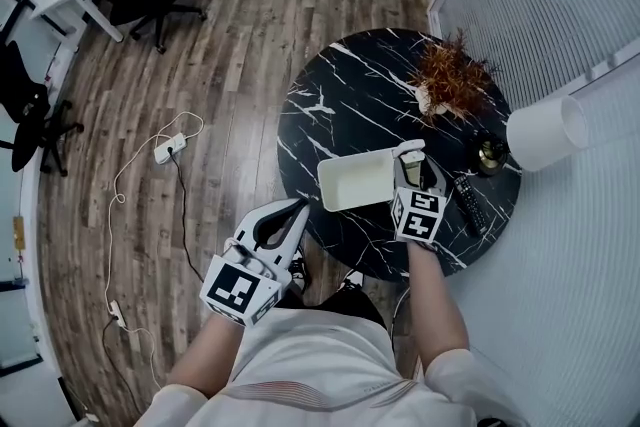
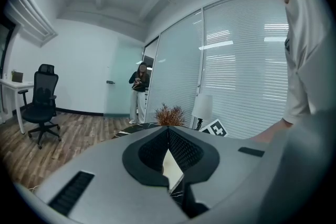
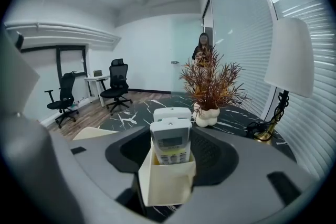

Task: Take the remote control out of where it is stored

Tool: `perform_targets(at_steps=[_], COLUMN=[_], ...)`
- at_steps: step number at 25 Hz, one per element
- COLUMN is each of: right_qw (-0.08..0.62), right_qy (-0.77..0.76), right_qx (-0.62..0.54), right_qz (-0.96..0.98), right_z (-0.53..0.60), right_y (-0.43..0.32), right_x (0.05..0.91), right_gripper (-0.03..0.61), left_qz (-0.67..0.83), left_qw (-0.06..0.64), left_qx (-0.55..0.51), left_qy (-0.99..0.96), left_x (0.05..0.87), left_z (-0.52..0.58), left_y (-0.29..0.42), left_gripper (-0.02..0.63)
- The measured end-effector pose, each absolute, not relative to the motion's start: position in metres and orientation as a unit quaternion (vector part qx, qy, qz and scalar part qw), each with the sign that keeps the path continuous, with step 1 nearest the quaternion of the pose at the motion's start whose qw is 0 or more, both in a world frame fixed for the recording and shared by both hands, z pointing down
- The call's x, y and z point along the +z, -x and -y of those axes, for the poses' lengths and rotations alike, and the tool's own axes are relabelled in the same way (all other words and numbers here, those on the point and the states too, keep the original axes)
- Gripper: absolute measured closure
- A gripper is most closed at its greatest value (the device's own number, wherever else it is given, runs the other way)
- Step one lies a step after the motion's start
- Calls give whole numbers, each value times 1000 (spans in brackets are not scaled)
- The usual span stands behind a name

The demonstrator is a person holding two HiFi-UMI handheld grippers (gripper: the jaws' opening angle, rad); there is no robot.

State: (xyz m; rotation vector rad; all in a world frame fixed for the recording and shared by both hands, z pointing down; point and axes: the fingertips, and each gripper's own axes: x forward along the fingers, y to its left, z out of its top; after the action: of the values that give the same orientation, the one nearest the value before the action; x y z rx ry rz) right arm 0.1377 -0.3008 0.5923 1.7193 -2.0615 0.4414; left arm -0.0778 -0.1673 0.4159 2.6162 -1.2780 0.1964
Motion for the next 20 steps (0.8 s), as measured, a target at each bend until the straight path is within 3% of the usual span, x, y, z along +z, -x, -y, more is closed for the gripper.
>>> perform_targets(at_steps=[13,20], right_qw=[146,181], right_qy=[-621,-631], right_qx=[148,163], right_qz=[756,737], right_z=[259,209], right_y=[-173,-238], right_x=[515,519], right_gripper=[341,341], left_qz=[415,385], left_qw=[104,101], left_qx=[51,39], left_qy=[-903,-917], left_x=[407,401], left_z=[159,154], left_y=[57,18], left_gripper=[604,604])
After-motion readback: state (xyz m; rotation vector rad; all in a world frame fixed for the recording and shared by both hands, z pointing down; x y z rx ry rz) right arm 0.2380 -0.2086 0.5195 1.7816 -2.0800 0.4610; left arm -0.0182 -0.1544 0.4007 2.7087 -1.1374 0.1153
